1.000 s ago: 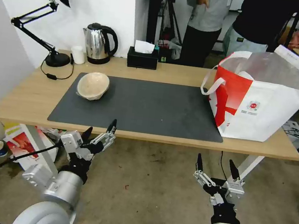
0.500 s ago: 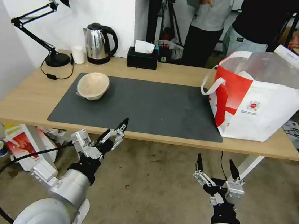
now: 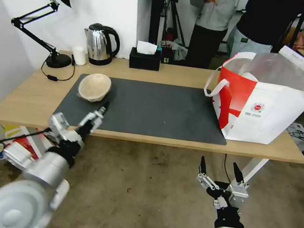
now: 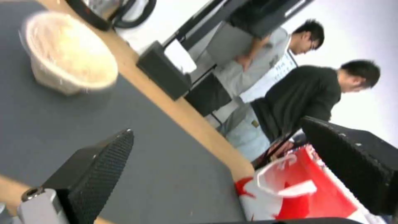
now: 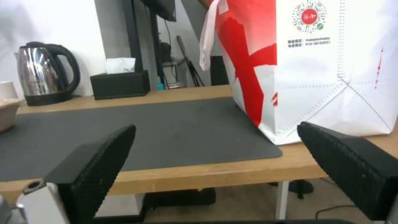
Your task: Pick up the trash from the table and place it into the takeout bag.
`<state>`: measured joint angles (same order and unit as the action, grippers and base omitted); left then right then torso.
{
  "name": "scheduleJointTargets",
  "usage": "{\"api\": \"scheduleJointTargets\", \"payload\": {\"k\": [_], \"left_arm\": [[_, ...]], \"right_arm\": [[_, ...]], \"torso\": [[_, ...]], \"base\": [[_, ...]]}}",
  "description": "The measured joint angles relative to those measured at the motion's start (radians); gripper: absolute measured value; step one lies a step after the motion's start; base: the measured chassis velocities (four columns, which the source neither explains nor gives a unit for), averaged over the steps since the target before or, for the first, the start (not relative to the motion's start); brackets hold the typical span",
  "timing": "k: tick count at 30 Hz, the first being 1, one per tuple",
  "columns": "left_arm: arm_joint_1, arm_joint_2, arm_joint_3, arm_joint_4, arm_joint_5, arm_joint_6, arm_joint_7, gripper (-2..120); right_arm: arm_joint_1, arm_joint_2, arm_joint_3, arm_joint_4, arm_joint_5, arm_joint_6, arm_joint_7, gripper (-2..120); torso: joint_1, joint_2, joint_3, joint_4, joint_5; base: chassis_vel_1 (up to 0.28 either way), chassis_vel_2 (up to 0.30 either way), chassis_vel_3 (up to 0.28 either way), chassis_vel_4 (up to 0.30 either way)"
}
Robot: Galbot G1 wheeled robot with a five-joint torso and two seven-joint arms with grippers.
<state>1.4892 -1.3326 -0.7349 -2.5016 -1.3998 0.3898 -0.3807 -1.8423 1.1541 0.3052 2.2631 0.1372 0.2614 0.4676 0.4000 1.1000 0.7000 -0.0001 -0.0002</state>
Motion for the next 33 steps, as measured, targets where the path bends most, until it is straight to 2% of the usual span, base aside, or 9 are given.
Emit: {"api": "scheduleJointTargets", "payload": {"k": [10, 13, 14, 17, 18, 21, 23, 33], "left_arm": [[-0.021, 0.022, -0.043, 0.001, -0.059, 0.002, -0.024, 100], [-0.046, 0.054, -0.152, 0.005, -0.174, 0.004, -0.058, 100], [-0.046, 0.054, -0.152, 0.005, -0.174, 0.004, -0.058, 100], [-0.065, 0.079, -0.237, 0.009, -0.264, 0.005, -0.085, 100], [-0.081, 0.096, -0.249, 0.028, -0.3, 0.015, -0.116, 100], [-0.102, 0.112, -0.255, 0.044, -0.323, 0.022, -0.137, 100], [-0.158, 0.156, -0.248, 0.091, -0.377, 0.041, -0.196, 100], [-0.238, 0.221, -0.213, 0.184, -0.431, 0.063, -0.225, 100]], "right_arm": [[0.0, 0.0, 0.0, 0.0, 0.0, 0.0, 0.0, 100], [0.0, 0.0, 0.0, 0.0, 0.0, 0.0, 0.0, 100], [0.0, 0.0, 0.0, 0.0, 0.0, 0.0, 0.0, 100], [0.0, 0.0, 0.0, 0.0, 0.0, 0.0, 0.0, 100], [0.0, 0.0, 0.0, 0.0, 0.0, 0.0, 0.0, 100], [0.0, 0.0, 0.0, 0.0, 0.0, 0.0, 0.0, 100], [0.0, 0.0, 0.0, 0.0, 0.0, 0.0, 0.0, 100], [0.0, 0.0, 0.0, 0.0, 0.0, 0.0, 0.0, 100]], "torso": [[0.0, 0.0, 0.0, 0.0, 0.0], [0.0, 0.0, 0.0, 0.0001, 0.0002], [0.0, 0.0, 0.0, 0.0001, 0.0002], [0.0, 0.0, 0.0, 0.0001, 0.0003], [0.0, 0.0, 0.0, 0.001, -0.0001], [0.0, 0.0, 0.0, 0.0003, 0.0002], [0.0, 0.0, 0.0, -0.0003, 0.0], [0.0, 0.0, 0.0, 0.0001, 0.0001]], "base": [[0.0, 0.0, 0.0, 0.0], [0.0, 0.0, 0.0, 0.0], [0.0, 0.0, 0.0, 0.0], [0.0, 0.0, 0.0, 0.0], [0.0, 0.0, 0.0, 0.0], [0.0, 0.0, 0.0, 0.0], [0.0, 0.0, 0.0, 0.0], [0.0, 0.0, 0.0, 0.0]]}}
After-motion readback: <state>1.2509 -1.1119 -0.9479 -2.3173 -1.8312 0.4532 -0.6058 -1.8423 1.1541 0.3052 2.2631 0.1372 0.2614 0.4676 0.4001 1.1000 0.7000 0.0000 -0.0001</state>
